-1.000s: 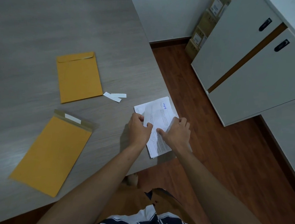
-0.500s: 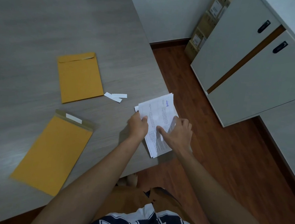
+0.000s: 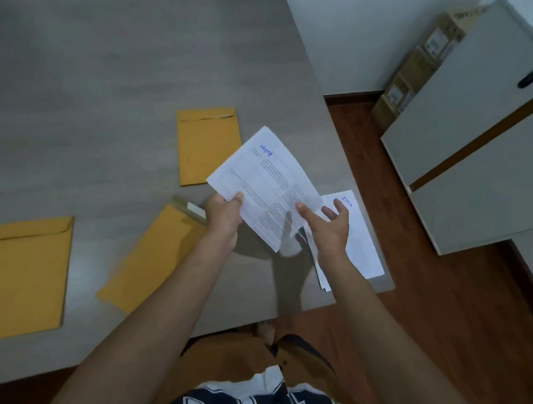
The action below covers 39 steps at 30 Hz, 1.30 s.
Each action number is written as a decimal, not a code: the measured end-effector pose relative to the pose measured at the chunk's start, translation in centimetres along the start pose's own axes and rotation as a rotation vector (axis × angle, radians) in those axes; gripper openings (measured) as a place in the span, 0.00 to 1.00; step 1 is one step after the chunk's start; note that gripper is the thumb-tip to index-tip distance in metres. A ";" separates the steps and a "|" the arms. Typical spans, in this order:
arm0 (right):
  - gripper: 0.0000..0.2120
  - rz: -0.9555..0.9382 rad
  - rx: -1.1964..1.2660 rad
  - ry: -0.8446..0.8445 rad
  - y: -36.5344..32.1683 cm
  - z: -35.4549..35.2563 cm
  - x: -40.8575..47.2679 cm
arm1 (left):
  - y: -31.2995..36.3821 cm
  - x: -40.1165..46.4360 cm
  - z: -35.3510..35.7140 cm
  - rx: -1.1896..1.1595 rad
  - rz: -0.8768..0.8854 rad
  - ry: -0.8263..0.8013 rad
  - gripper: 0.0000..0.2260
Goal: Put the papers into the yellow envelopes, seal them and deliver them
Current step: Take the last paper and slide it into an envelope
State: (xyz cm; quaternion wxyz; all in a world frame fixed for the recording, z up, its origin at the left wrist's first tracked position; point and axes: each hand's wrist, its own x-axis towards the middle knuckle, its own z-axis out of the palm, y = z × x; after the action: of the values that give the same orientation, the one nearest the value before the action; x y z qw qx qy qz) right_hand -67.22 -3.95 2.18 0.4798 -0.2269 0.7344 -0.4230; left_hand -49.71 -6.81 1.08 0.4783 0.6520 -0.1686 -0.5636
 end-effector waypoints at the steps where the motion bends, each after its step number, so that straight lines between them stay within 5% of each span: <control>1: 0.44 0.039 0.061 -0.025 -0.1 1.0 -0.5 | 0.5 0.0 -1.2 -0.055 0.009 -0.016 0.10; 10: 0.17 0.136 0.299 -0.421 1.5 9.5 -4.5 | 3.1 0.4 -11.3 -0.276 -0.002 -0.010 0.10; 14: 0.08 0.077 0.227 -0.433 1.8 11.6 -6.2 | 3.5 1.0 -15.7 -0.275 -0.014 -0.022 0.10; 17: 0.11 -0.086 0.076 -0.400 2.1 12.4 -6.5 | 4.3 1.4 -19.4 -0.182 0.022 -0.024 0.12; 21: 0.11 -0.233 -0.056 -0.343 1.7 12.6 -7.8 | 5.9 2.1 -23.3 0.296 0.186 -0.082 0.14; 25: 0.10 -0.334 -0.141 -0.366 2.4 12.2 -9.0 | 6.0 1.7 -23.7 0.510 0.194 -0.150 0.11; 35: 0.23 -0.139 -0.321 -0.245 8.5 12.9 -9.5 | 0.6 0.5 -23.3 0.499 0.109 -0.046 0.15; 39: 0.19 -0.163 -0.360 -0.251 7.3 12.6 -9.5 | 1.2 1.1 -22.8 0.494 0.102 -0.059 0.09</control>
State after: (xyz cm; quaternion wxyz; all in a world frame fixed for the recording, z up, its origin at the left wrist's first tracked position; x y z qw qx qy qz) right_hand -51.24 1.91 -1.37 0.4834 -0.4183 0.7119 -0.2909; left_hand -28.57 1.67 -0.70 0.3271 0.7232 -0.3479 -0.4989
